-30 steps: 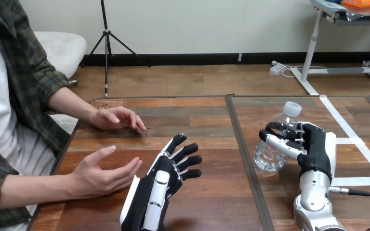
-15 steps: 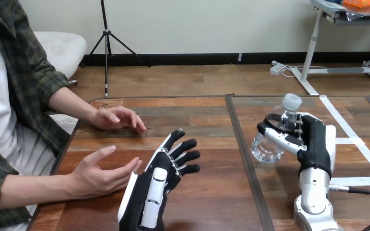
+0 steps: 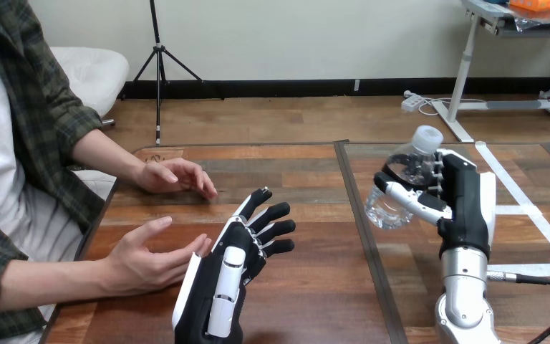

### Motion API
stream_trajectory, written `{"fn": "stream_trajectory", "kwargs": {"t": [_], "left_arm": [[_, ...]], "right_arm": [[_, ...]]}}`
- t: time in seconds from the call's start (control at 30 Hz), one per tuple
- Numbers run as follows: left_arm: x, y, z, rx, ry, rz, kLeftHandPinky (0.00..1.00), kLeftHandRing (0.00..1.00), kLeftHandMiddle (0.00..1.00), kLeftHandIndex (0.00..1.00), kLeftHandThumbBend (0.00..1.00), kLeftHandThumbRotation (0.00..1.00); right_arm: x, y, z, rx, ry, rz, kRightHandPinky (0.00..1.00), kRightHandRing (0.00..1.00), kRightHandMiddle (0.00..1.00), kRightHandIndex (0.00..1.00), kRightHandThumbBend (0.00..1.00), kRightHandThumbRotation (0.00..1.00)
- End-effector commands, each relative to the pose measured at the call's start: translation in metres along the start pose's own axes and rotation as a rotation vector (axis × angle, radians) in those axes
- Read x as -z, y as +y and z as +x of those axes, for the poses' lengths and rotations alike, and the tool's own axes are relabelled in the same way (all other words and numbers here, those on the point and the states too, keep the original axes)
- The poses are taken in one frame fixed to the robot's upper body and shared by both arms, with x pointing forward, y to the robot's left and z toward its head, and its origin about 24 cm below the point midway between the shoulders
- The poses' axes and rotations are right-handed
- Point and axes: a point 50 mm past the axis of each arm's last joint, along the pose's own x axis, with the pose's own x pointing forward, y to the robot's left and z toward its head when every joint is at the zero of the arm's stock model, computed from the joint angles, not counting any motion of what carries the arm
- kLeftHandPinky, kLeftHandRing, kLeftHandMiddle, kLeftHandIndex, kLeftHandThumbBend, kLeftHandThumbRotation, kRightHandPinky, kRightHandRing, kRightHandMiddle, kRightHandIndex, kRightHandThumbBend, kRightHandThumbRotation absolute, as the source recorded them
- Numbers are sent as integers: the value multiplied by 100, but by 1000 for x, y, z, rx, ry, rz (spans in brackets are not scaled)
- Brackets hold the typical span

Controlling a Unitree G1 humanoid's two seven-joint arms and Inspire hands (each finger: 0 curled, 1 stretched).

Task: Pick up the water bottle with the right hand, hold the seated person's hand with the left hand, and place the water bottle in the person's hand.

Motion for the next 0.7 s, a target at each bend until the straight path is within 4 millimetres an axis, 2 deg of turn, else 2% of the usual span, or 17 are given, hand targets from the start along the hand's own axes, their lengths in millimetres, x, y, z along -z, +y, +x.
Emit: {"fn": "stream_trajectory", "kwargs": {"t": [0.0, 0.23, 0.5, 0.53, 0.57, 0.67], "left_arm": [[-17, -6, 17, 12, -122, -12, 74, 79, 83, 89, 47, 100], [-23, 0, 17, 20, -141, 54, 74, 80, 84, 90, 46, 100], [-33, 11, 18, 22, -170, 211, 76, 82, 85, 90, 23, 99], [-36, 13, 18, 15, -174, 237, 76, 82, 85, 90, 23, 99], [-38, 14, 18, 10, -177, 253, 78, 84, 85, 90, 18, 92], [-43, 19, 17, -7, -174, 312, 81, 85, 85, 89, 18, 74]], "right_arm": [[-32, 4, 12, 11, -177, 55, 39, 45, 51, 53, 74, 0], [-35, 7, 7, -2, -218, 72, 39, 44, 50, 52, 74, 0], [-36, 9, 2, -26, -242, 76, 38, 43, 49, 50, 73, 0], [-36, 9, 1, -27, -246, 76, 38, 43, 49, 50, 73, 0], [-37, 10, 1, -27, -248, 76, 38, 43, 48, 50, 73, 0], [-37, 10, -1, -30, -260, 73, 37, 42, 48, 49, 74, 0]]}}
